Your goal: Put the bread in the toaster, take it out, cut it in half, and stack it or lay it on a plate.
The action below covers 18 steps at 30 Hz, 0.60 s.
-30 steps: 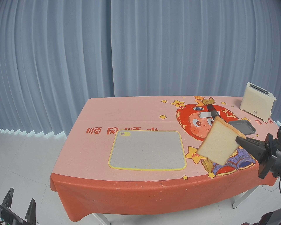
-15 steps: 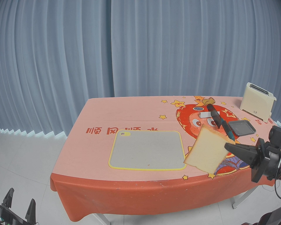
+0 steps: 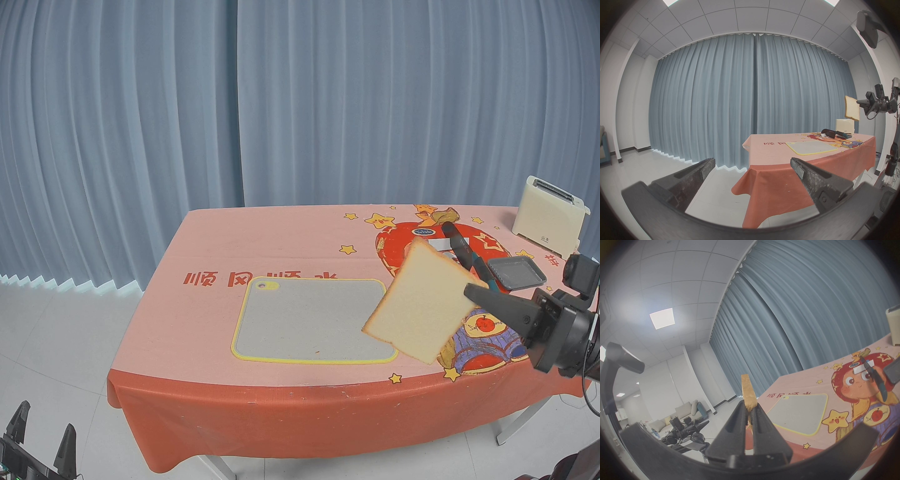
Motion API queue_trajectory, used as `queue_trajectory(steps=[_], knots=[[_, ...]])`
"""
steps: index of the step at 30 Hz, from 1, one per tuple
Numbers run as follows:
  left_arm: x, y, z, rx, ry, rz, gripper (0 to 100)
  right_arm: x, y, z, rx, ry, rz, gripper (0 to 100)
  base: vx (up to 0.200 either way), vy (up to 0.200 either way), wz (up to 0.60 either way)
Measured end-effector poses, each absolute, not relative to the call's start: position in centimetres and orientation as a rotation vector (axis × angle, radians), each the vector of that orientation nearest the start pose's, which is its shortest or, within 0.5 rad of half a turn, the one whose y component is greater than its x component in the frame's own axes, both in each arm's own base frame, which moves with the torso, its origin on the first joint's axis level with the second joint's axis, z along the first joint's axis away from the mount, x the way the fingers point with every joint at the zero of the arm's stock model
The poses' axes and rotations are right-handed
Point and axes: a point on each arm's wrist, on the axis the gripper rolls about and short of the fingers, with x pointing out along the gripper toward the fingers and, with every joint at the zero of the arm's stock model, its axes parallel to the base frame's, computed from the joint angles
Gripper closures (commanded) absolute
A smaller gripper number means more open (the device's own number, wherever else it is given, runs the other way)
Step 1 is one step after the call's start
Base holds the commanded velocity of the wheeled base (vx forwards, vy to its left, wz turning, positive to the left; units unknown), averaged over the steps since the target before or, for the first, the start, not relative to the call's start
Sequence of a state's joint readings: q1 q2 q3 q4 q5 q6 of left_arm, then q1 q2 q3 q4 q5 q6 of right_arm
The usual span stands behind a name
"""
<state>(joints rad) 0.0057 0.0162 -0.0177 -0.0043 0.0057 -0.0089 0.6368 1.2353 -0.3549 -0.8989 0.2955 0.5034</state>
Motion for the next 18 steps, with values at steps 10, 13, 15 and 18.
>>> queue_trajectory(steps=[10,13,15,18], knots=[[-2.3,0.0,8.1,-0.009,-0.005,0.011,0,14.8,11.9,19.5,0.523,0.21,0.913,100,0.0,0.0,0.0],[-2.3,0.0,8.1,-0.009,-0.006,0.011,0,15.3,12.2,19.7,0.565,0.179,0.899,100,0.0,0.0,0.0],[-2.3,0.0,8.1,-0.009,-0.005,0.011,0,15.7,12.5,19.5,0.584,0.176,0.882,100,0.0,0.0,0.0],[-2.3,0.0,8.1,-0.009,-0.005,0.011,0,16.4,12.9,19.3,0.601,0.172,0.863,100,0.0,0.0,0.0]])
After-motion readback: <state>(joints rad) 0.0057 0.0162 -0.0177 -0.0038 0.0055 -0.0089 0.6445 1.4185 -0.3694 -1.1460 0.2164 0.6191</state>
